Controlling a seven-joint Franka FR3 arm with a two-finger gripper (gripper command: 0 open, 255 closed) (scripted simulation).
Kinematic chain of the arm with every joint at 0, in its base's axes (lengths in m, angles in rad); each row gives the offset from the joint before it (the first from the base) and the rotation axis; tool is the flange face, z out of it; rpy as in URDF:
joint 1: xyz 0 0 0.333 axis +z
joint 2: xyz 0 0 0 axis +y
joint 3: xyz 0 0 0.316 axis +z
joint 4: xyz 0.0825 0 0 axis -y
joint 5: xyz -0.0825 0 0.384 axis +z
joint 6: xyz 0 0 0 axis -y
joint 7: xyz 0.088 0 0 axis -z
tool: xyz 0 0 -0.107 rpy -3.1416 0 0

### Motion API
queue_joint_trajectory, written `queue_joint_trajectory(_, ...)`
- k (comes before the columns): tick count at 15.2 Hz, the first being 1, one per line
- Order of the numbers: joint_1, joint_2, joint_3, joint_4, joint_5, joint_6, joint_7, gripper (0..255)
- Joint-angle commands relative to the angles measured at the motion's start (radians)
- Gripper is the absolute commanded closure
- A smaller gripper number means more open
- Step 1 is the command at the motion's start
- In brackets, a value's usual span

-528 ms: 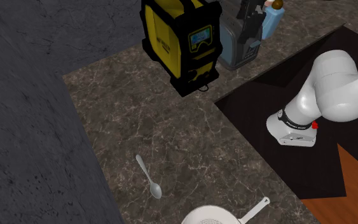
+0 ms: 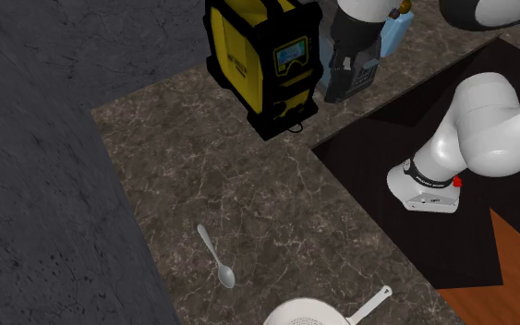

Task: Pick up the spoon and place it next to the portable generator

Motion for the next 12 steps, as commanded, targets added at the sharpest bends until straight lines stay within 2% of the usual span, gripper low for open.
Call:
queue_joint_trajectory(1,0.003,0.028,0.032,-0.022,0.030,0.044,0.066,0)
queue_joint_trajectory(7,0.011,0.153,0.126,-0.061,0.108,0.194,0.249,0)
queue_joint_trajectory(12,0.012,0.297,0.204,-0.052,0.151,0.325,0.399,0)
